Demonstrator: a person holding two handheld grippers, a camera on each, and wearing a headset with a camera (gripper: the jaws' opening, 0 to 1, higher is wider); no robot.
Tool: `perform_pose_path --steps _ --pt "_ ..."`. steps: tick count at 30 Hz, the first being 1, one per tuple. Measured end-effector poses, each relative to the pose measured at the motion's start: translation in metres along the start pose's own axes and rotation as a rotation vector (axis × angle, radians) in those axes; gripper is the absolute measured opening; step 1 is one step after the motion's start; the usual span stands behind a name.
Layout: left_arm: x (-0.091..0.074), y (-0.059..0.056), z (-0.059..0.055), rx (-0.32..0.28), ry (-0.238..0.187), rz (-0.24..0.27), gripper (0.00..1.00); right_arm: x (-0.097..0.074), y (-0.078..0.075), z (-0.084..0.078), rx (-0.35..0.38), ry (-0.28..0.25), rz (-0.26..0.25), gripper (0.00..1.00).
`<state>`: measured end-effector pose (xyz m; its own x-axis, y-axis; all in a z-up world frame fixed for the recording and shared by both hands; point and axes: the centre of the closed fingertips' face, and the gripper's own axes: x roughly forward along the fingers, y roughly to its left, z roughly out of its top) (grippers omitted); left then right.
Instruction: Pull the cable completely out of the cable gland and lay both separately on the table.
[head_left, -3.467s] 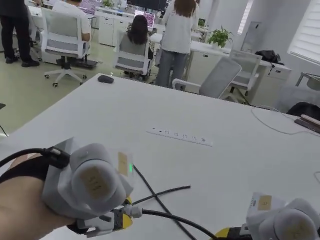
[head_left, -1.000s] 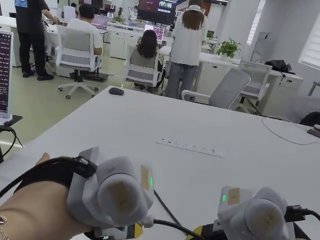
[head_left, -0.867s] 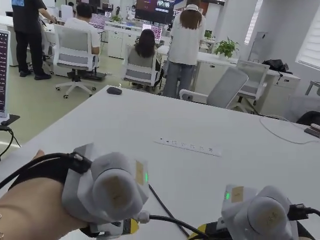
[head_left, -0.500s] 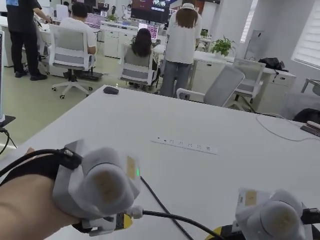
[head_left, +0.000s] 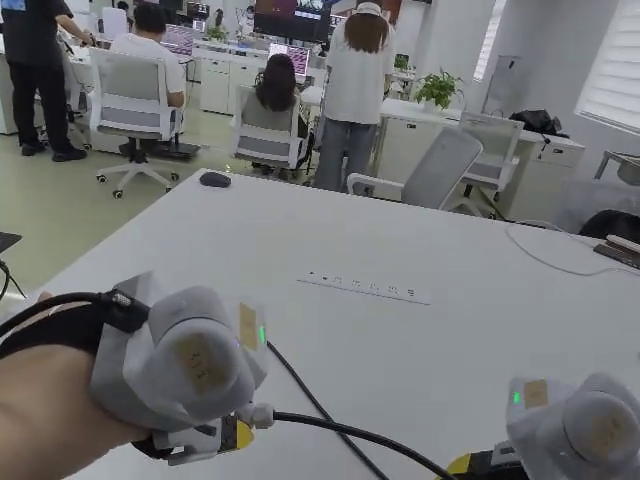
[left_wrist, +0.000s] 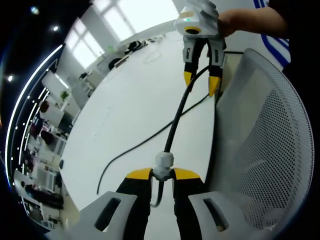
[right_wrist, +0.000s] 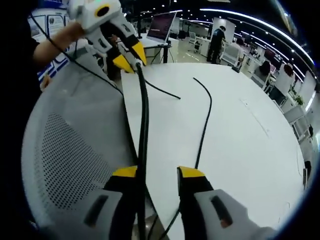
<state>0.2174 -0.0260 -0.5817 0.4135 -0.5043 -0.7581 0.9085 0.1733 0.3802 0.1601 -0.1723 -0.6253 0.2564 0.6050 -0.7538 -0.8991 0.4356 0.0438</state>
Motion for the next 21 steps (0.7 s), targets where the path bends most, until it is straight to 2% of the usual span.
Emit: perform_pose_path --steps 1,3,4,5,6,8,10,13,16,19,21 --pt "0.001 0.001 -0.001 -0.002 0.006 0.001 0.16 -0.006 0.013 0.006 0.004 -0.047 0.072 0.31" --pt "0.003 0.002 -0.004 -0.004 0.015 -0.002 0.16 -0.019 0.031 0.015 0.010 -0.135 0.180 0.30" --pt "0.004 0.003 -0.005 -0.009 0.019 -0.001 0.16 -0.022 0.033 0.016 0.014 -0.148 0.194 0.30" --pt "0.004 0.005 -0.006 -0.016 0.023 0.002 0.16 -0.031 0.042 0.020 0.034 -0.197 0.252 0.31" --pt "0.005 0.006 -0.007 -0.020 0.026 0.005 0.16 -0.037 0.046 0.021 0.046 -0.213 0.280 0.33" --pt "0.006 0.010 -0.008 -0.032 0.033 0.009 0.16 -0.048 0.039 0.019 0.053 -0.243 0.259 0.36" --pt "0.008 0.013 -0.010 -0.036 0.043 0.017 0.16 -0.058 0.032 0.018 0.096 -0.280 0.245 0.37" --pt "0.008 0.019 -0.014 -0.042 0.060 0.029 0.16 -0.072 0.028 0.015 0.137 -0.331 0.243 0.36" --pt "0.006 0.022 -0.016 -0.043 0.065 0.037 0.16 -0.081 0.019 0.009 0.178 -0.371 0.205 0.36" --pt "0.003 0.028 -0.020 -0.054 0.077 0.055 0.16 -0.085 0.012 -0.002 0.221 -0.377 0.182 0.36" --pt "0.000 0.030 -0.022 -0.058 0.085 0.067 0.16 -0.082 0.004 -0.013 0.262 -0.364 0.142 0.35"
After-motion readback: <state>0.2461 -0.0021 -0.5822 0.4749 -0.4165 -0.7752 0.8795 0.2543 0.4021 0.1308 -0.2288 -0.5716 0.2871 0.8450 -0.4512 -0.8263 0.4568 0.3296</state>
